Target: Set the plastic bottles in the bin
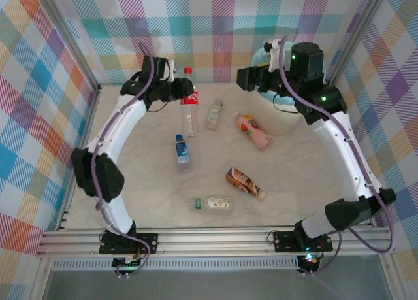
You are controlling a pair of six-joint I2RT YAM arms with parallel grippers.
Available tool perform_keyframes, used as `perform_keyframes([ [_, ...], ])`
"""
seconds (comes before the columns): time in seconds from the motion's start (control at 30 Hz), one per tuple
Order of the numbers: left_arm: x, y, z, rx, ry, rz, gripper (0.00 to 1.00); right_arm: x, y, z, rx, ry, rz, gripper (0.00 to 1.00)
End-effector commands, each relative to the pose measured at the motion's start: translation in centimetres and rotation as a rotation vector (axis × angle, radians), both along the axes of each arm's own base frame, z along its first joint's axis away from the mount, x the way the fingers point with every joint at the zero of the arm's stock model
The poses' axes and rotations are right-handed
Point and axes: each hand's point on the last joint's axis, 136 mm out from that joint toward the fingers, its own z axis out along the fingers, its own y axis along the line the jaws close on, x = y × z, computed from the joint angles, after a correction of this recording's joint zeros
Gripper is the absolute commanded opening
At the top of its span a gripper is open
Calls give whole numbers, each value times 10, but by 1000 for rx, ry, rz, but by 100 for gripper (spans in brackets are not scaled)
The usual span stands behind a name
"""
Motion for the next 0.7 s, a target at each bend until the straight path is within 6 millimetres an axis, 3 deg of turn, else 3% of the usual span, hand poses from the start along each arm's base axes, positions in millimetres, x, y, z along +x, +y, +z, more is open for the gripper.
perform_keyframes([
  [0.0,-24,-17,31,37,-208,-148,43,-14,34,20,90,-6,180,74],
  [0.13,-59,-30,47,17,-317,-252,43,-16,60,11,61,16,244,73],
  [0.33,-94,-41,59,-8,-380,-345,43,-10,80,-6,16,52,253,73],
  [0.67,-114,-50,63,-8,-409,-409,43,-14,97,-26,-4,119,317,66],
])
